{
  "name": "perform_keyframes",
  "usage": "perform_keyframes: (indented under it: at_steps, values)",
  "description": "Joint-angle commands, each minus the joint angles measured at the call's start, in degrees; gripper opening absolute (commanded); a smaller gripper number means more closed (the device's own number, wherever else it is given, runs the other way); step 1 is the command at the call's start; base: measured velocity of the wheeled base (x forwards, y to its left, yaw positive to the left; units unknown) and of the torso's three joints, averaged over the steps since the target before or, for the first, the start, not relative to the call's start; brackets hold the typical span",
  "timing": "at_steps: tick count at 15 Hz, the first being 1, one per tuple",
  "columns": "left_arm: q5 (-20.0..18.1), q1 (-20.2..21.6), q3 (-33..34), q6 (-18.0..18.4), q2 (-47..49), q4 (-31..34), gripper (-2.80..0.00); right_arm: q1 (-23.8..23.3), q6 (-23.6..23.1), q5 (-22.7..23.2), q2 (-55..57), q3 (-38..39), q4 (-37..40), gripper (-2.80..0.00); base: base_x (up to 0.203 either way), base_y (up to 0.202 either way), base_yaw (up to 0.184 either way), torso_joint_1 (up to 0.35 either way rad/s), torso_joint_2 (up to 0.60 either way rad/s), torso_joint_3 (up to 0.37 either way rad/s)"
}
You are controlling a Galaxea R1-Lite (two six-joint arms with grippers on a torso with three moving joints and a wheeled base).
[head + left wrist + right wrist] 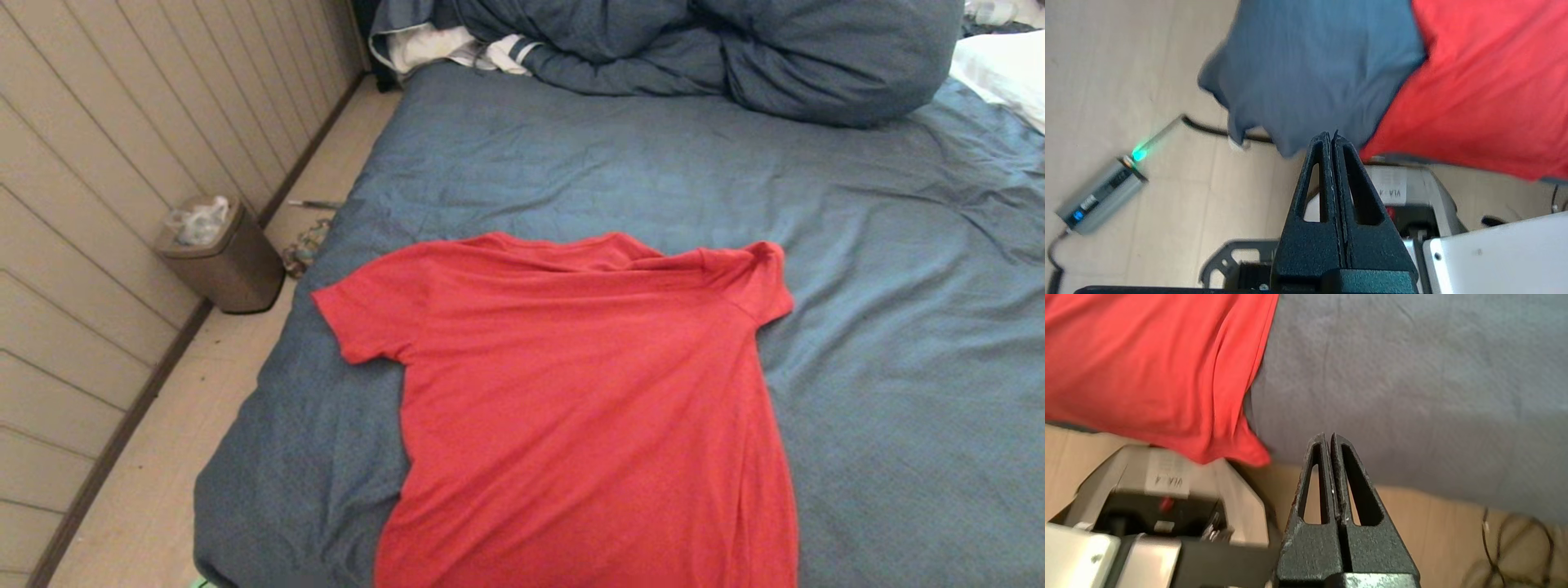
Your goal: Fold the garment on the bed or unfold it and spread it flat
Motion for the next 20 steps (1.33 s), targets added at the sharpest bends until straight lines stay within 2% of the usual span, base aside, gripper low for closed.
perform_keyframes:
  at_steps: [1, 5, 8, 10, 12, 14, 20]
  values:
    - [-0.09, 0.02, 1.63, -0.15, -0.93, 0.07, -2.8, 0.3, -0.05, -0.11, -5.69, 3.49, -1.49, -2.8, 0.0, 0.0, 0.0, 0.0, 0.0, 0.0]
    - [0.58, 1.03, 2.67, 0.55, -1.76, -1.47, -2.8, 0.39, 0.59, -1.31, -6.4, 4.59, -3.1, -2.8, 0.0, 0.0, 0.0, 0.0, 0.0, 0.0]
    - [2.92, 6.22, 14.63, 3.38, -9.4, -8.87, -2.8, 0.61, 2.29, -5.51, -9.02, 13.53, -10.55, -2.8, 0.0, 0.0, 0.0, 0.0, 0.0, 0.0]
    - [4.42, 6.69, 27.32, 6.21, -11.38, -23.24, -2.8, 0.64, 2.19, -7.66, -9.09, 19.26, -23.99, -2.8, 0.0, 0.0, 0.0, 0.0, 0.0, 0.0]
    - [5.16, 7.08, 35.24, 9.62, -13.72, -36.57, -2.8, 0.66, 1.91, -7.98, -9.12, 20.5, -26.46, -2.8, 0.0, 0.0, 0.0, 0.0, 0.0, 0.0]
    - [1.32, 7.22, 37.05, 13.29, -16.49, -37.37, -2.8, 0.66, 1.09, -6.17, -9.12, 23.7, -31.29, -2.8, 0.0, 0.0, 0.0, 0.0, 0.0, 0.0]
    - [1.32, 7.22, 37.05, 13.29, -16.49, -37.37, -2.8, 0.66, 1.09, -6.17, -9.12, 23.7, -31.29, -2.8, 0.0, 0.0, 0.0, 0.0, 0.0, 0.0]
